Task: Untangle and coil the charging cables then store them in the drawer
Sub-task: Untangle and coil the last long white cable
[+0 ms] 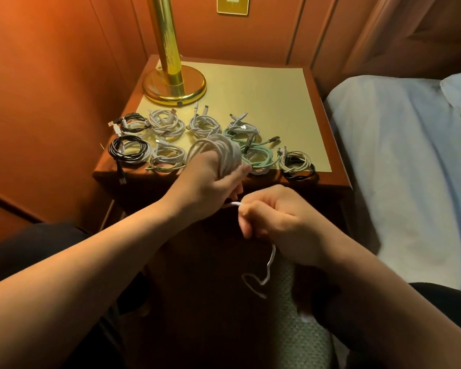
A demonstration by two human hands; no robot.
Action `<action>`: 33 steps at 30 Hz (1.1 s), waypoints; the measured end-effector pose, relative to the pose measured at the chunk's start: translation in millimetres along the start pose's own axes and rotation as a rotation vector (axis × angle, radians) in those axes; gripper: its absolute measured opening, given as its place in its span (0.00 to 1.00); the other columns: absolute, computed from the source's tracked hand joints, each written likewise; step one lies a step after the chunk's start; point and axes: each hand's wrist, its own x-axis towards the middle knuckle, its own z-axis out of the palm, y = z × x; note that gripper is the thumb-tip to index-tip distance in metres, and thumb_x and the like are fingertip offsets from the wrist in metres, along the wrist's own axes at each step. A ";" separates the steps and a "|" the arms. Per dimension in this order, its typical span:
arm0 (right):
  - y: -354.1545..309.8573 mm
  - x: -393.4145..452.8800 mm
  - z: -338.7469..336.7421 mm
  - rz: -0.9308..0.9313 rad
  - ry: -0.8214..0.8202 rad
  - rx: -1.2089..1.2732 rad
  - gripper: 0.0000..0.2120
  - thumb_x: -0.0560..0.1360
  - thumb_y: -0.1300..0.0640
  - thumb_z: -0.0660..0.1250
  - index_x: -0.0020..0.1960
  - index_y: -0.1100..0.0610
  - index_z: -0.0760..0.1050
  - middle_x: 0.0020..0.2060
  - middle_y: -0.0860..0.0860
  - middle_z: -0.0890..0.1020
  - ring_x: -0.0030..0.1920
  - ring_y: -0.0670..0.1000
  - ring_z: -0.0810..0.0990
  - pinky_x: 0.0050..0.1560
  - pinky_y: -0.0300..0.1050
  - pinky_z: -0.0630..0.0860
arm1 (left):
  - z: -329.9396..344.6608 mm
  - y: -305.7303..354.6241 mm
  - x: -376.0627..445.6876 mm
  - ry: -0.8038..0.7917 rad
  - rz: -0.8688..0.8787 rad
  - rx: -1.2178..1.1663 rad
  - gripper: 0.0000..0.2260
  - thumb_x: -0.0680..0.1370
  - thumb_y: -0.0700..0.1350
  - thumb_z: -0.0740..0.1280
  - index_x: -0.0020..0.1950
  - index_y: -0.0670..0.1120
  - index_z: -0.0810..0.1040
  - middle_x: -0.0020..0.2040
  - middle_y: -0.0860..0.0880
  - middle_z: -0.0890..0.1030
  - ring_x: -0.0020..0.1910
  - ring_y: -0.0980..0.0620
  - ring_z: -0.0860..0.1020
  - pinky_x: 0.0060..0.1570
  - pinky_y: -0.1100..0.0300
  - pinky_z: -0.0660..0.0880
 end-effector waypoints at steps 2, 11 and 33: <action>4.1 -1.0 -6.8 -0.083 0.115 -0.022 0.17 0.80 0.47 0.59 0.36 0.50 0.77 0.31 0.59 0.77 0.34 0.61 0.75 0.39 0.64 0.73 | 2.2 1.8 -1.3 -0.148 -0.050 -0.100 0.19 0.84 0.51 0.65 0.37 0.42 0.77 0.31 0.43 0.78 0.29 0.47 0.77 0.31 0.51 0.75; 26.1 3.7 -32.6 -0.098 0.528 -0.111 0.13 0.84 0.47 0.65 0.48 0.56 0.75 0.35 0.55 0.80 0.35 0.56 0.80 0.34 0.60 0.78 | 12.6 20.5 -7.1 -0.518 -0.269 -0.837 0.15 0.81 0.52 0.62 0.39 0.45 0.78 0.29 0.49 0.74 0.25 0.53 0.72 0.31 0.58 0.71; 21.2 18.5 35.0 0.265 0.028 -0.354 0.27 0.86 0.43 0.56 0.38 0.58 0.80 0.27 0.51 0.79 0.29 0.52 0.78 0.35 0.52 0.74 | 2.2 14.7 10.8 0.343 -0.561 -1.184 0.11 0.85 0.47 0.63 0.44 0.46 0.74 0.33 0.50 0.78 0.33 0.53 0.79 0.40 0.57 0.79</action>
